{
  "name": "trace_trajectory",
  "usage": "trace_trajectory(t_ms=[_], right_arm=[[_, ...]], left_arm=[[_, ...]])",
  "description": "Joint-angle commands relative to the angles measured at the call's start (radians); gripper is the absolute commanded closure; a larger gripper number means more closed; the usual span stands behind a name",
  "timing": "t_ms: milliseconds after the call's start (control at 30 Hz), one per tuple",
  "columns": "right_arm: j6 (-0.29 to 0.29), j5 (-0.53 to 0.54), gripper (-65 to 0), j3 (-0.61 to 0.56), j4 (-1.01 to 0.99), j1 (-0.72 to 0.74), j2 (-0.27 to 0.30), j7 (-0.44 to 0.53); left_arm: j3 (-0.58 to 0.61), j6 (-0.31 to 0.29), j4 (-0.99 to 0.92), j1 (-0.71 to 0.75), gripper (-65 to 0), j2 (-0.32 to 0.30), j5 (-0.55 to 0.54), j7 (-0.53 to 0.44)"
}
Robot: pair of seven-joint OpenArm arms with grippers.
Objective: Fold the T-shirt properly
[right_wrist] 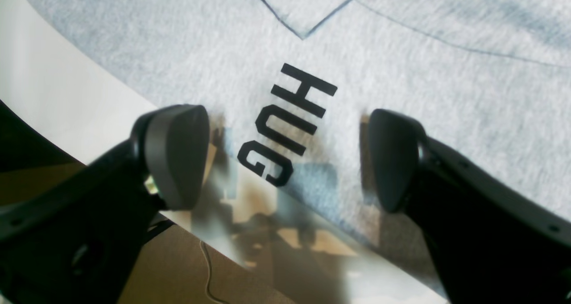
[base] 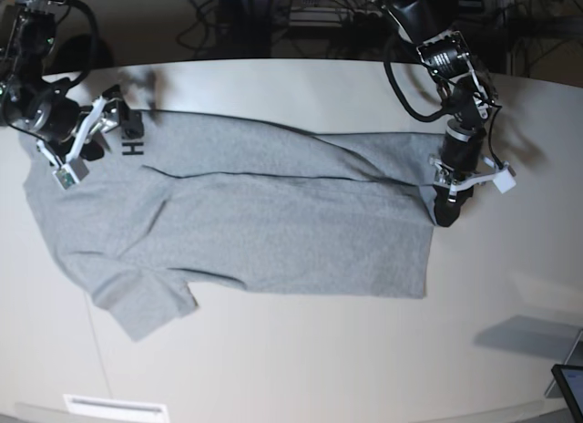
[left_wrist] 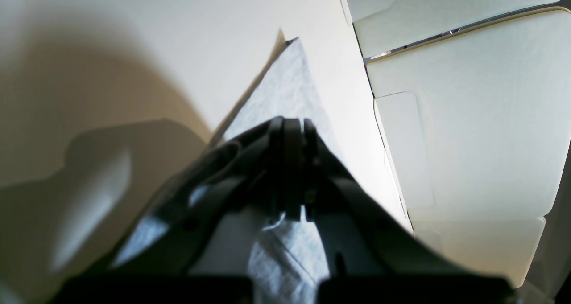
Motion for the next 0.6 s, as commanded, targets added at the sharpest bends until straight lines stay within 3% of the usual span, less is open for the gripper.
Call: trace_trajectory(t_ms=[0,100,200,400,567], right_arm=[[0.003,0.018,-51.5,0.003,0.019,0.008,0.016,0.018],[0.003,0.018,-51.5,0.003,0.019,0.008,0.016,0.016],[0.003,0.018,-51.5,0.003,0.019,0.008,0.016,0.016],[0.003,0.018,-51.7,-0.001,0.019,0.004,0.016,0.016],[0.003,0.018,-51.7,-0.079,0.018,0.004,0.017,0.022]], left_arm=[[0.002,-0.007,0.016,-0.005,-5.7,-0.006,-0.015,-0.006],[-0.001,-0.007,0.021,-0.003,-20.7,-0.006,-0.015,-0.006],[-0.006,-0.007,0.022,-0.003,-30.4,-0.006,-0.015,-0.009],[0.002,-0.011,0.099,0.003,-32.4,-0.005,-0.016,-0.004],[0.092,-0.010,0.343,0.130,-32.1,-0.005,-0.016,-0.004]])
